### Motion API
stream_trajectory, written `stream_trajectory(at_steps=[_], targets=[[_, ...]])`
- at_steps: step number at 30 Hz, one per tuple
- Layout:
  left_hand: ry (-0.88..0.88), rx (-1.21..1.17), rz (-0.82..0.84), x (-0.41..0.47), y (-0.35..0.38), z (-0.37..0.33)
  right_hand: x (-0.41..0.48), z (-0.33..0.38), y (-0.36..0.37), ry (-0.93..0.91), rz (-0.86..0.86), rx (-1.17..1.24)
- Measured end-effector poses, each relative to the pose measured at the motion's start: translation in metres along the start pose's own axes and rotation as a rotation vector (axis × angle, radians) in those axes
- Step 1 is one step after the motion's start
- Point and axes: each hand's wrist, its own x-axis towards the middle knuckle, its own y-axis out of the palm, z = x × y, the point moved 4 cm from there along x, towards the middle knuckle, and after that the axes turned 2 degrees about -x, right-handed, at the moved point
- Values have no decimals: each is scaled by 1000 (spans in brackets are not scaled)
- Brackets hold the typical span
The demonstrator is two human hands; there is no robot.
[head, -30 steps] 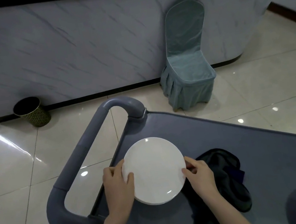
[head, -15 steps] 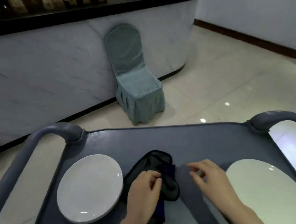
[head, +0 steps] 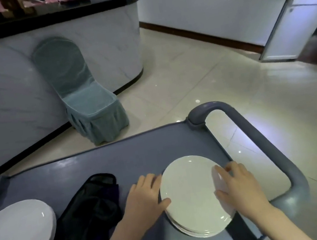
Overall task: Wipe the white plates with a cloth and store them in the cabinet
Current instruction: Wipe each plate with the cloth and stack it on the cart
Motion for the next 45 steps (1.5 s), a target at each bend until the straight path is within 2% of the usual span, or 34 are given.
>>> stream_trajectory(at_steps=[3, 5, 8, 10, 14, 20, 25, 29, 33, 35, 36, 40, 42, 45], targets=[[-23, 31, 34, 5, 3, 0, -2, -15, 4, 29, 33, 5], [-132, -41, 105, 8, 8, 5, -1, -19, 8, 49, 68, 64], [-327, -294, 289, 8, 20, 9, 0, -21, 14, 102, 125, 278], [-422, -490, 308, 9, 23, 6, 0, -19, 12, 161, 142, 424], [-561, -665, 286, 4, 25, 7, 0, -18, 8, 266, 125, 568], [-642, -827, 202, -18, 15, 24, 4, -7, 12, 317, 70, 729], [-687, -964, 98, -34, -7, 49, 10, 25, 7, 340, -16, 1179], [-763, -1205, -6, -52, -21, 71, 20, 77, 2, 267, 54, 1631], [-795, -1338, -67, -70, -35, 98, 34, 119, 7, 330, 53, 1724], [-788, -1263, -71, -80, -39, 119, 41, 133, 12, 386, 52, 1692], [-796, -1147, -90, -85, -40, 132, 43, 140, 14, 402, 59, 1678], [-828, -466, -170, -100, -42, 194, 50, 156, 25, 468, 86, 1634], [-793, -239, -102, -98, -37, 219, 50, 162, 29, 495, 96, 1624], [-696, 7, 127, -89, -22, 244, 50, 170, 31, 495, 116, 1616]])
